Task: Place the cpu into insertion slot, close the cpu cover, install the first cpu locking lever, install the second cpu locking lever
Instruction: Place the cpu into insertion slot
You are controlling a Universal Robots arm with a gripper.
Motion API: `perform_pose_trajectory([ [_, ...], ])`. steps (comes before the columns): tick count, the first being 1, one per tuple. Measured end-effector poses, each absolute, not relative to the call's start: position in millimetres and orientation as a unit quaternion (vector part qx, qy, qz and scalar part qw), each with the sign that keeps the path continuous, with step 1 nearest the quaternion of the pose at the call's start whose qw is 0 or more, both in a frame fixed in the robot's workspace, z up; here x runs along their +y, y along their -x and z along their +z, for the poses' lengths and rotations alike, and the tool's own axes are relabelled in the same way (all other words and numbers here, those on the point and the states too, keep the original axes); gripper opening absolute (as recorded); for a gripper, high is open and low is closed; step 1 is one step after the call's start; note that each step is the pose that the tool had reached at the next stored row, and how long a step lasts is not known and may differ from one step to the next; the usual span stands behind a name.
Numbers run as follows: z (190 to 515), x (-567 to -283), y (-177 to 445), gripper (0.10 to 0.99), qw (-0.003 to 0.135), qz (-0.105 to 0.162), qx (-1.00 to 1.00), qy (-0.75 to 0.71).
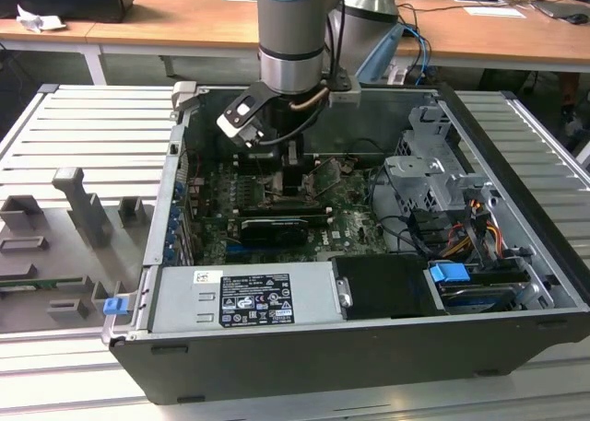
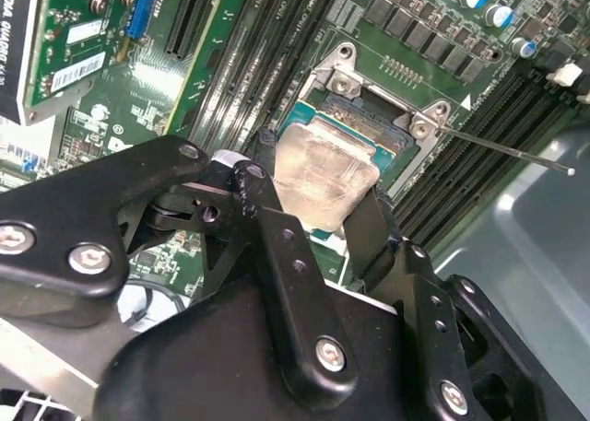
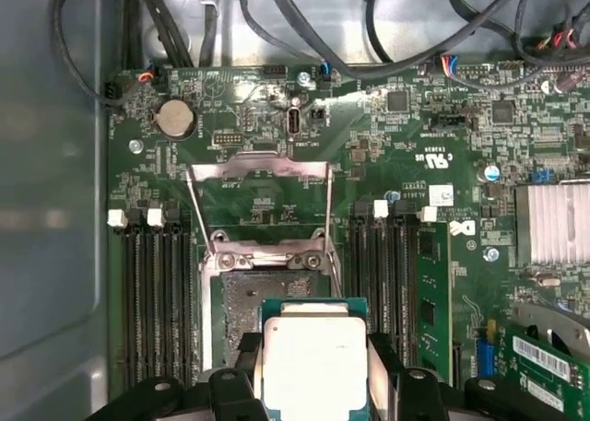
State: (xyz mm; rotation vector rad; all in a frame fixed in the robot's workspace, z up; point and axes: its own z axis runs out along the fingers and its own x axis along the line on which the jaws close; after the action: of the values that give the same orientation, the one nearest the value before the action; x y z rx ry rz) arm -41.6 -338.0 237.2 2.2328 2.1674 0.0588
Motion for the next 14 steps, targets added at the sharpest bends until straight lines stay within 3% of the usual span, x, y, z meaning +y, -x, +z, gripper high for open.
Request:
perform_pose_trajectory([
  [14, 221, -324, 39, 0.537, 0.014, 0.019, 0.713, -0.701],
])
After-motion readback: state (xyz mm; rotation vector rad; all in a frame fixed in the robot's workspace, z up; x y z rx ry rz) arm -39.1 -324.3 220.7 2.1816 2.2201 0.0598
